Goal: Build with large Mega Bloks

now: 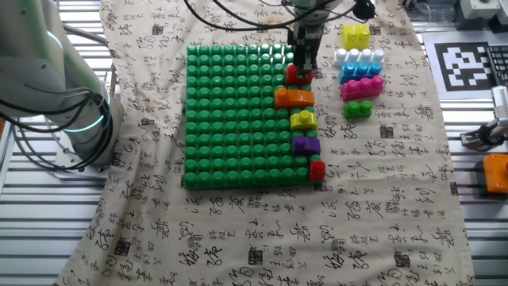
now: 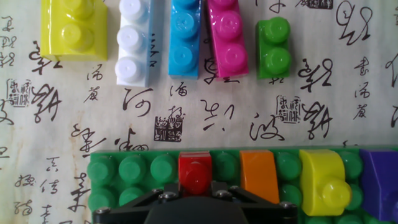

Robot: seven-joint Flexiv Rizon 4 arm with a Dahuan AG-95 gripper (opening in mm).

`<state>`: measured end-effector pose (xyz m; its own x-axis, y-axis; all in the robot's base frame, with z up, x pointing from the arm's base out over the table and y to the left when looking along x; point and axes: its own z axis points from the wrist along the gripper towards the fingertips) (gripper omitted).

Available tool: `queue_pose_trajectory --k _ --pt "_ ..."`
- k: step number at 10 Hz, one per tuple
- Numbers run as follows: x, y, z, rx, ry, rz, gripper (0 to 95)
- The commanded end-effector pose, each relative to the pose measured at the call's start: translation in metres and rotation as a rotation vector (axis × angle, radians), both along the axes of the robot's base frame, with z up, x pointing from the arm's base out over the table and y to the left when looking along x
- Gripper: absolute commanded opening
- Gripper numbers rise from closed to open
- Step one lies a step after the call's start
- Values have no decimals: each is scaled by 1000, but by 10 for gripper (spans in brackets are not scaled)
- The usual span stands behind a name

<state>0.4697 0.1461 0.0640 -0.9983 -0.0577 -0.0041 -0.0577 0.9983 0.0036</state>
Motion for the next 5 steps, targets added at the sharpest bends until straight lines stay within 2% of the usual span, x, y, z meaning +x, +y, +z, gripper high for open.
queue_pose_trajectory --k 1,5 --pt "1 -1 -2 2 -3 1 0" --pt "1 -1 -3 11 -4 6 0"
